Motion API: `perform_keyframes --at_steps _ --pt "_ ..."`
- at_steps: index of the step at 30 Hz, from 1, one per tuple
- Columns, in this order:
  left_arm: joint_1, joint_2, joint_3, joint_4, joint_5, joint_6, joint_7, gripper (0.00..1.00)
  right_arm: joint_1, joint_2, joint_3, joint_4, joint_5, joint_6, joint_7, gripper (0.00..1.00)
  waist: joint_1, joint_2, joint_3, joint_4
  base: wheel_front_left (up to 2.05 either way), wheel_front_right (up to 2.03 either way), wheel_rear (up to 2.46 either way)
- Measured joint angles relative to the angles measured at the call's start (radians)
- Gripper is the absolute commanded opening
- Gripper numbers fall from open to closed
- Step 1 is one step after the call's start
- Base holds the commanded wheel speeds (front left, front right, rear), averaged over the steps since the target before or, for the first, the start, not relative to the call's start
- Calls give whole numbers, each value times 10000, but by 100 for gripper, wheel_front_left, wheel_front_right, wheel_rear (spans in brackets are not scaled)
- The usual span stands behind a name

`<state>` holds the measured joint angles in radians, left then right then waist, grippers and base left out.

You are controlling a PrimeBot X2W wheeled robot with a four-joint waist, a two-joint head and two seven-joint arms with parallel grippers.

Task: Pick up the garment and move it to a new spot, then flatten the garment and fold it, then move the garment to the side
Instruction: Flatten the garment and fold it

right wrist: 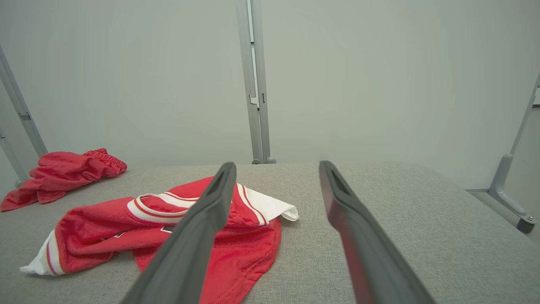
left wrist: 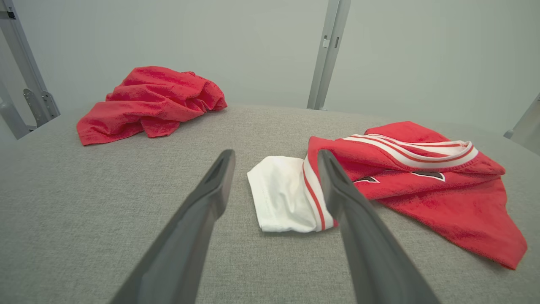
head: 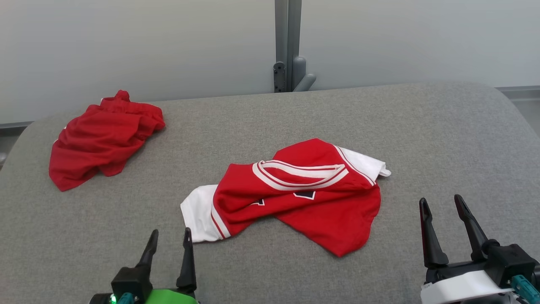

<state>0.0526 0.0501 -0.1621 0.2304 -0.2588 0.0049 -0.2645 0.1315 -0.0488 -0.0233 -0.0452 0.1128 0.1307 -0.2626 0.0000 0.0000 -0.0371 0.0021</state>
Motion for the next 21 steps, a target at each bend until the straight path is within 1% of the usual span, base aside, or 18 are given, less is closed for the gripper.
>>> perform_keyframes --at_steps 4,11,16,21 --pt "-394 0 -451 570 282 -360 -2 100 -1 0 59 31 -2 0 -2 100 0 0 12 -47 0 0 0" --pt "-2173 -4 -1814 2196 859 -1020 163 100 -7 0 267 105 -17 0 0 100 0 0 108 -251 0 0 0" --pt "-3437 -13 -2857 3354 901 -1210 343 100 -43 0 403 134 -50 0 0 100 0 0 261 -538 0 0 0" --pt "-4543 -15 -3350 4629 784 -1277 376 100 -209 -2 499 84 -69 0 -2 100 0 0 572 -880 0 0 0"
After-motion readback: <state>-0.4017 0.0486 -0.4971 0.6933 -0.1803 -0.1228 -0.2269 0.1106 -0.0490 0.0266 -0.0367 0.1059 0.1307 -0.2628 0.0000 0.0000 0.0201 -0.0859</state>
